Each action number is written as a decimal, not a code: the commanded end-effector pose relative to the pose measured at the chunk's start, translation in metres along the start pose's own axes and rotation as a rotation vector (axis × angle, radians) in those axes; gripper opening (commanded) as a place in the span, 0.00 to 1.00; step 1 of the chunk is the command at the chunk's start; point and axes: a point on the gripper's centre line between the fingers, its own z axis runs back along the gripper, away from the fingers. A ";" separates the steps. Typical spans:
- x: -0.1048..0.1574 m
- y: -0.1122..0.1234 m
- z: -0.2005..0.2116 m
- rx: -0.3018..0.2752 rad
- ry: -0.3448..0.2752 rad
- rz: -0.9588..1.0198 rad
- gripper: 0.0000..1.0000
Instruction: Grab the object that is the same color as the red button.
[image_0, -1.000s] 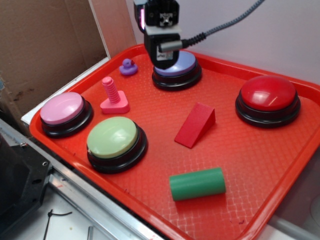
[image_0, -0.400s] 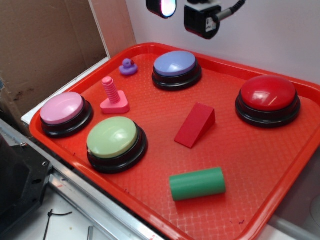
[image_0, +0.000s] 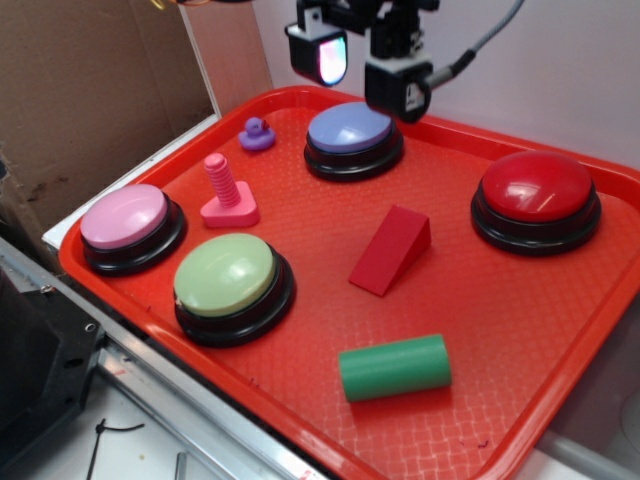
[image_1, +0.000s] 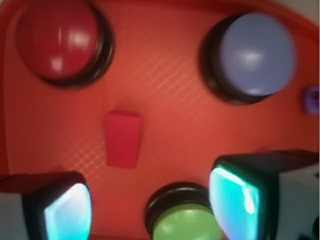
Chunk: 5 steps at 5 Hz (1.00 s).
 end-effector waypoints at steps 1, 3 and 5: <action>-0.001 -0.019 -0.052 0.002 0.079 -0.103 1.00; 0.017 -0.029 -0.067 0.001 0.105 -0.132 1.00; 0.026 -0.032 -0.078 0.005 0.128 -0.128 1.00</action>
